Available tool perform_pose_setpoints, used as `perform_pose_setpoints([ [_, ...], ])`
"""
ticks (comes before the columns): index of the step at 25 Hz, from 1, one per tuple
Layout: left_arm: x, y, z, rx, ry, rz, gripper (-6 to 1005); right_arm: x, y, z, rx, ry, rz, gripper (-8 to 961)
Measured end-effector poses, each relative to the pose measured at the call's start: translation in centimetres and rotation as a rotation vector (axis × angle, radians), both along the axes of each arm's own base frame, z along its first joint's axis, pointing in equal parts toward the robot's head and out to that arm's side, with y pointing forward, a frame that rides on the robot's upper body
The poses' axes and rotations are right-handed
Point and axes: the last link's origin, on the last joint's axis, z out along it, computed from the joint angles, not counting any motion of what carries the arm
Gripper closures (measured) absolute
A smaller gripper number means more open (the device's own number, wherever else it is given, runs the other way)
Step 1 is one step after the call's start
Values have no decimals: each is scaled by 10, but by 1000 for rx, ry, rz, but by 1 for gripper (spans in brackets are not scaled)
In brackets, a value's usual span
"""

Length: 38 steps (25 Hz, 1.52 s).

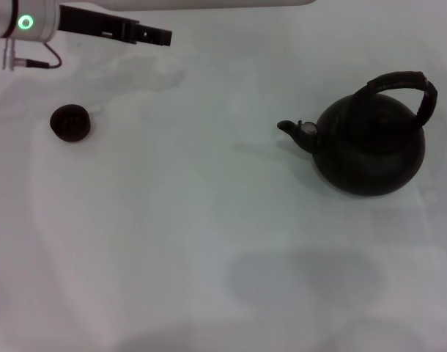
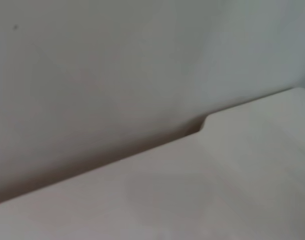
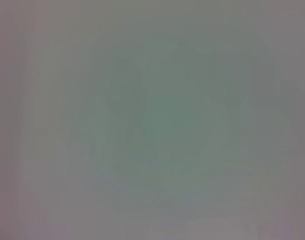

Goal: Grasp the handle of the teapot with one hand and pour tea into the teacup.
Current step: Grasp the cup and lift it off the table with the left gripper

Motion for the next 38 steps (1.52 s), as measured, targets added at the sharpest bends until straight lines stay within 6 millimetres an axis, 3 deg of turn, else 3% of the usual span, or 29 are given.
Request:
perform_pose_setpoints([
  [16, -14, 4, 28, -31, 55, 48, 285, 1, 4, -2, -14, -5, -10, 82],
  [22, -16, 7, 17, 77, 7, -17, 285, 0, 5, -2, -18, -4, -11, 82],
  [29, -18, 9, 29, 256, -112, -113, 285, 2, 5, -1, -19, -7, -15, 82],
  [38, -23, -11, 33, 544, -213, -279, 286, 3, 6, -2, -24, -6, -22, 82],
])
